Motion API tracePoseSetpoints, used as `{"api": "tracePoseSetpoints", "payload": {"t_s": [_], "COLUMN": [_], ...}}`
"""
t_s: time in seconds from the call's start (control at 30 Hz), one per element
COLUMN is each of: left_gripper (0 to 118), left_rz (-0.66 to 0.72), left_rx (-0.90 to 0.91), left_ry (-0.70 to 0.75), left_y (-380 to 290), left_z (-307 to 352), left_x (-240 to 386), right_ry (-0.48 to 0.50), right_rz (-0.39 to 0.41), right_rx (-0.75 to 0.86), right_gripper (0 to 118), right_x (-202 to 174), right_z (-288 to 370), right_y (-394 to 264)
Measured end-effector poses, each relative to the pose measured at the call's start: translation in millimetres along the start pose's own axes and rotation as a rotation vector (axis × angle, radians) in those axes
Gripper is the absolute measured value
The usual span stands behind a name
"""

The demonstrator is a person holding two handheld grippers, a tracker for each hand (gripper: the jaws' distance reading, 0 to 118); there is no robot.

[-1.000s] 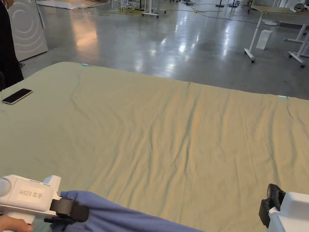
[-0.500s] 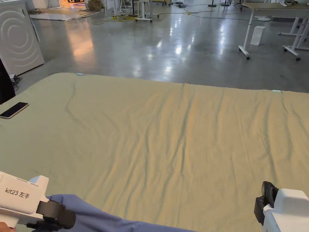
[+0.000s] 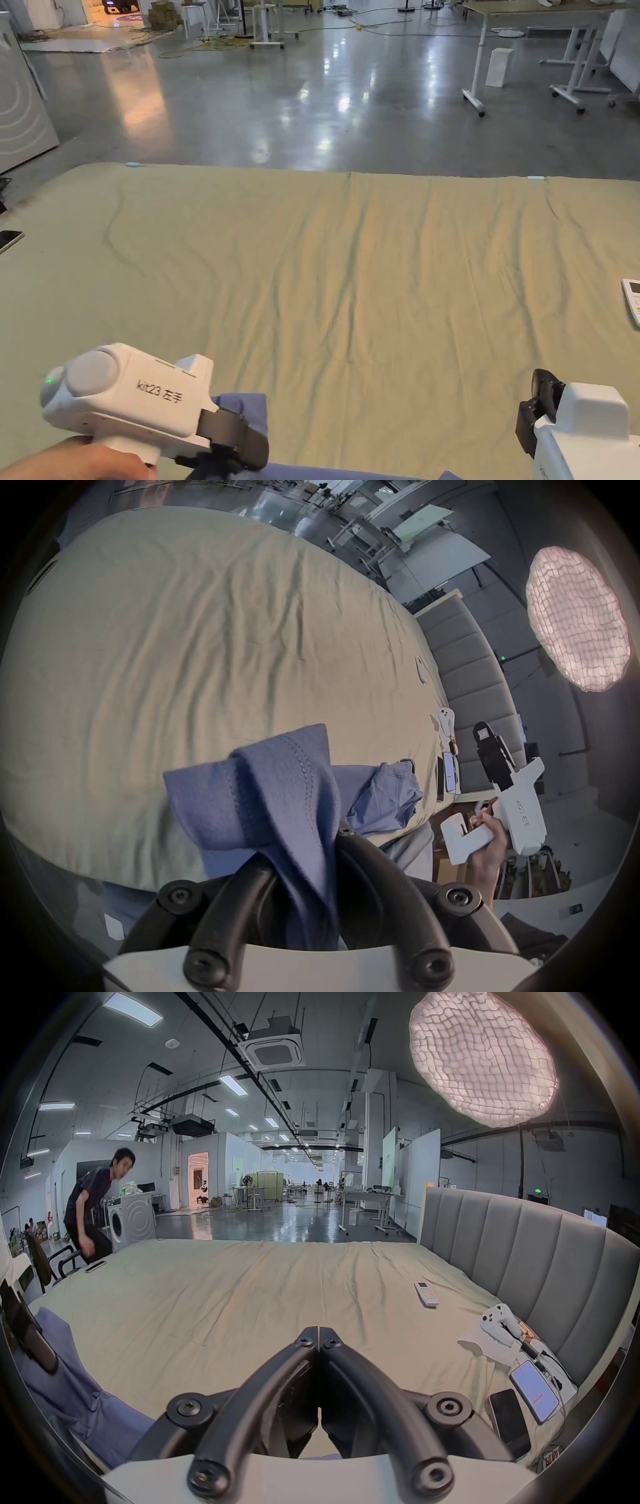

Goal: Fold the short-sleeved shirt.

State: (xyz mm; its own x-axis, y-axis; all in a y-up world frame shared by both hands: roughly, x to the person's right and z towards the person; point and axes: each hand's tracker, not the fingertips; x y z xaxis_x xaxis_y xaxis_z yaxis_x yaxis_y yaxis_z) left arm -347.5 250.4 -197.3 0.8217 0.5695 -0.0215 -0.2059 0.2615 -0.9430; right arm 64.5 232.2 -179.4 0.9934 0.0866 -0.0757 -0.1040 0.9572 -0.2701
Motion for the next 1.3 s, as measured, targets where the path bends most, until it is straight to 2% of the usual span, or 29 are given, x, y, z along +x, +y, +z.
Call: {"api": "tracePoseSetpoints", "payload": {"t_s": [0.2,0.4,0.57,0.6,0.7,0.77,0.83,0.87,0.93,1.1,1.17,1.2,1.23,1.3], "left_gripper": [9,9,9,9,11,21,42,48,53,52,48,40,22,17], "left_rz": [-0.002,0.039,0.023,0.020,0.005,0.023,0.045,0.042,0.017,-0.029,-0.046,-0.060,-0.067,-0.064], "left_rx": [-0.078,-0.097,-0.141,-0.141,-0.151,-0.141,-0.144,-0.142,-0.128,-0.058,-0.021,0.006,0.013,0.029], "left_ry": [0.045,0.126,0.171,0.175,0.176,0.164,0.097,0.087,0.052,-0.027,-0.037,-0.029,-0.017,0.026], "left_y": [-10,-12,-32,-30,-31,-25,-24,-25,-24,-25,-26,-26,-26,-24], "left_z": [-72,-136,-150,-164,-167,-167,-162,-156,-145,-97,-86,-83,-83,-94], "left_x": [34,34,64,34,34,29,28,28,29,42,44,42,40,25], "right_ry": [-0.023,-0.036,-0.037,-0.038,-0.039,-0.037,-0.035,-0.035,-0.033,-0.034,-0.036,-0.036,-0.036,-0.034], "right_rz": [-0.006,-0.017,-0.015,-0.014,-0.014,-0.012,-0.014,-0.013,-0.010,-0.015,-0.015,-0.017,-0.017,-0.022], "right_rx": [-0.013,-0.032,-0.045,-0.047,-0.050,-0.053,-0.054,-0.054,-0.054,-0.052,-0.052,-0.051,-0.052,-0.055], "right_gripper": [0,0,0,0,0,0,0,0,0,0,0,0,0,0], "right_x": [11,15,15,14,14,13,12,12,12,15,15,15,15,16], "right_z": [1,1,3,3,3,2,2,3,4,2,4,4,4,4], "right_y": [-5,-10,-11,-11,-11,-11,-11,-10,-9,-10,-9,-9,-9,-11]}}
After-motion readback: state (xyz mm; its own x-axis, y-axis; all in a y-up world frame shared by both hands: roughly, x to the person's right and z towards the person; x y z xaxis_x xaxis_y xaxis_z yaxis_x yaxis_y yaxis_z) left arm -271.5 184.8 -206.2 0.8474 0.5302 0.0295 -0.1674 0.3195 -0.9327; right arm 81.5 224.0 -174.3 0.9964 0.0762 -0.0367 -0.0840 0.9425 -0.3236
